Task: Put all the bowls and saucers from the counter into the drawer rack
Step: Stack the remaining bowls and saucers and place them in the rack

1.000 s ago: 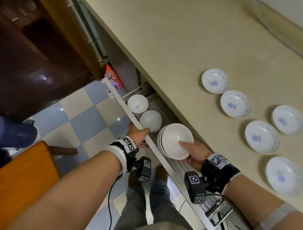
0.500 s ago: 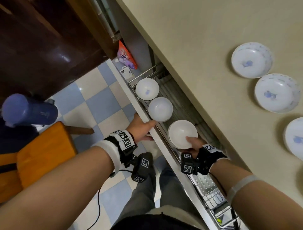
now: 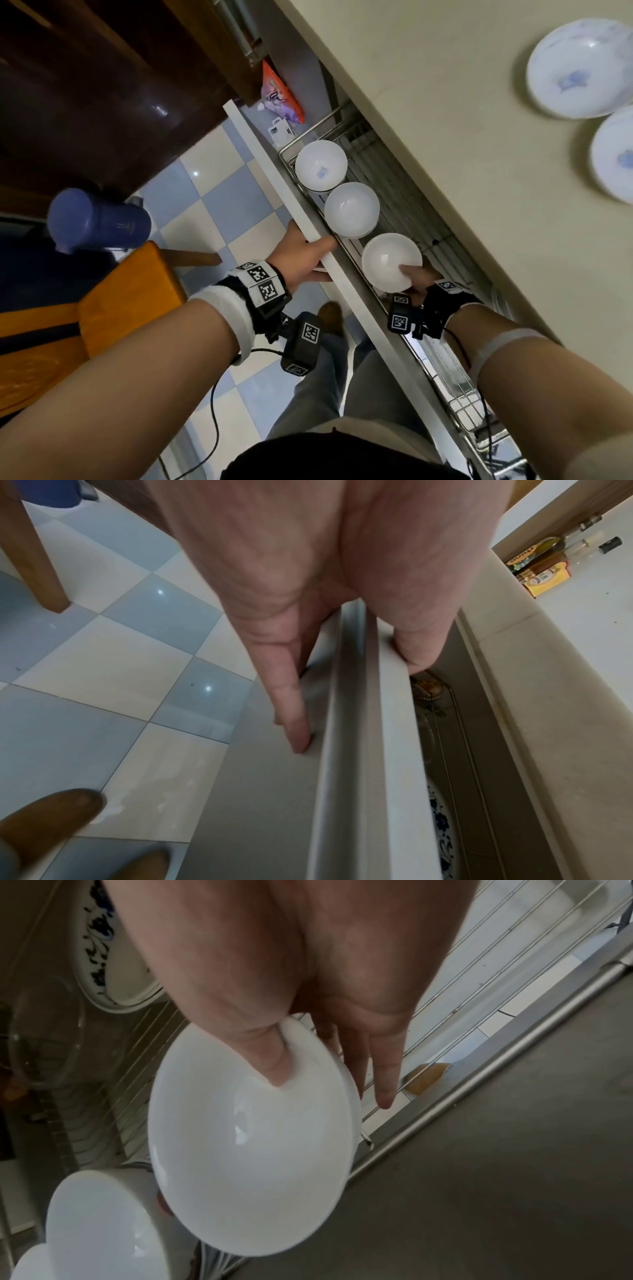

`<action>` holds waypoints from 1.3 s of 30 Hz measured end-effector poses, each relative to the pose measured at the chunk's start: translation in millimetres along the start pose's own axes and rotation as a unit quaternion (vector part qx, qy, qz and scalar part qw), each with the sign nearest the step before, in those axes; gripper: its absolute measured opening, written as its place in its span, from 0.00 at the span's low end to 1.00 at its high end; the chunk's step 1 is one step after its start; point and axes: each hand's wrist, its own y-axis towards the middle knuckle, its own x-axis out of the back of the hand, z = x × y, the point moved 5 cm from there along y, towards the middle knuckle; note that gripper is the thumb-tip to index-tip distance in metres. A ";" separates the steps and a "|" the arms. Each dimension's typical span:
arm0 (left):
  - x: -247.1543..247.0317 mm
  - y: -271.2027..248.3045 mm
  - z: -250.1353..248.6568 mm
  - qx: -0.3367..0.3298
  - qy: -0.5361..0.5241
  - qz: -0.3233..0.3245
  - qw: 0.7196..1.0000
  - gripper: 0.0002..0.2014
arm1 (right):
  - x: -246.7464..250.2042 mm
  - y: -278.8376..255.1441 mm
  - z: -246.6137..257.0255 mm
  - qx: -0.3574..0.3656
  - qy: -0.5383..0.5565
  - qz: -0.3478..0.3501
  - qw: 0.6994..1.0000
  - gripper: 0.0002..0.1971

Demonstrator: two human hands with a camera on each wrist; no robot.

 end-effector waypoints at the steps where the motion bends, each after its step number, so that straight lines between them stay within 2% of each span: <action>1: -0.2 -1.2 -0.4 0.001 -0.002 -0.002 1.000 0.12 | 0.9 -0.7 0.2 0.002 -0.010 0.003 1.000 0.28; 3: -1.0 -2.4 -0.1 0.004 -0.010 -0.001 1.000 0.16 | 3.9 2.6 -2.4 -0.007 -0.021 0.010 1.000 0.29; 8: -1.8 -7.1 -2.4 0.023 -0.026 -0.016 0.999 0.39 | 13.7 23.6 -10.3 -0.009 -0.028 0.017 0.999 0.32; 10: -1.8 -7.1 -1.5 0.029 -0.026 -0.020 0.999 0.41 | 7.8 -4.3 1.4 -0.016 -0.034 0.021 0.999 0.29; 12: -2.0 -8.1 -1.4 0.033 -0.026 -0.019 0.999 0.40 | 4.7 -27.4 10.8 -0.013 -0.038 0.013 0.999 0.24; 14: -2.8 -10.0 -3.3 0.035 -0.027 -0.010 0.999 0.35 | 6.6 -36.9 15.2 -0.003 -0.056 0.005 0.998 0.23; 17: -3.6 -9.8 -4.3 0.035 -0.023 0.006 0.999 0.17 | 19.0 -50.2 21.2 0.013 -0.094 -0.015 0.995 0.24; 19: -2.4 -6.3 -3.2 0.042 -0.020 0.017 0.999 0.13 | 30.3 -64.2 25.3 0.035 -0.108 -0.042 0.993 0.25; 21: -1.4 -5.3 -4.4 0.040 -0.014 0.027 0.999 0.13 | 36.7 -89.0 29.7 0.046 -0.092 -0.075 0.992 0.27; 23: 3.0 -9.7 -8.2 0.055 0.002 0.049 0.997 0.17 | 32.4 -124.6 32.4 0.054 -0.052 -0.091 0.993 0.24; 25: 3.7 -14.0 -9.0 0.106 0.046 0.073 0.991 0.19 | 28.2 -146.5 40.5 0.068 -0.034 -0.091 0.993 0.21; 28: 9.0 -34.0 -18.9 0.185 0.173 0.175 0.952 0.23 | 9.8 -205.4 39.1 0.095 0.082 -0.076 0.989 0.17; 30: 0.5 -49.7 -36.8 0.151 0.248 0.241 0.926 0.20 | 1.3 -238.8 35.3 0.121 0.133 -0.070 0.981 0.14; 33: -31.8 -79.9 -77.6 0.038 0.316 0.268 0.909 0.18 | 6.6 -280.9 31.5 0.166 0.172 -0.098 0.966 0.10; 36: -78.6 -106.0 -117.4 -0.059 0.291 0.281 0.912 0.13 | 42.5 -317.5 23.0 0.213 0.243 -0.175 0.930 0.07; 39: -121.7 -126.5 -137.8 -0.095 0.283 0.294 0.908 0.05 | 96.4 -348.2 4.8 0.256 0.303 -0.295 0.869 0.08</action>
